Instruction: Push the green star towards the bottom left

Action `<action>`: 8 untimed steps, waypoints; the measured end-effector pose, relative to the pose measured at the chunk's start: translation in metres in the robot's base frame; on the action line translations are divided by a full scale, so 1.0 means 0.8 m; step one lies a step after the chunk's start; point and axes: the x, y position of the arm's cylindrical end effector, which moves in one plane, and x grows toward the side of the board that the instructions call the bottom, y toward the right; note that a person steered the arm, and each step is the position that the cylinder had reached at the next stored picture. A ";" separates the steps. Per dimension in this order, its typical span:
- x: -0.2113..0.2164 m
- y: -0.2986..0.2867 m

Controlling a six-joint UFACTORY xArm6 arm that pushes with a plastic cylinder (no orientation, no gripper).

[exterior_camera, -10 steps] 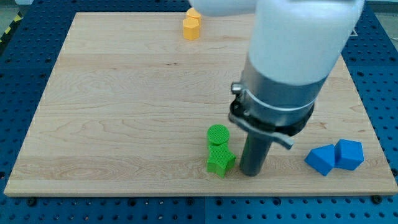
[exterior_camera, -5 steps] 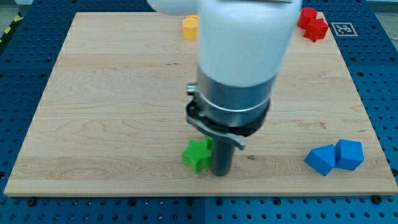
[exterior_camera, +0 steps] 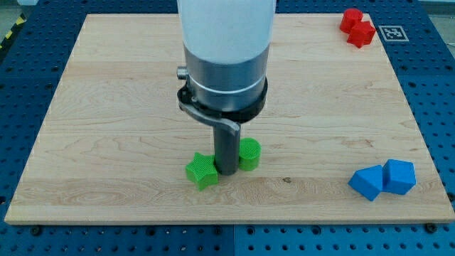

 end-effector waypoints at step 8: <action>0.004 -0.053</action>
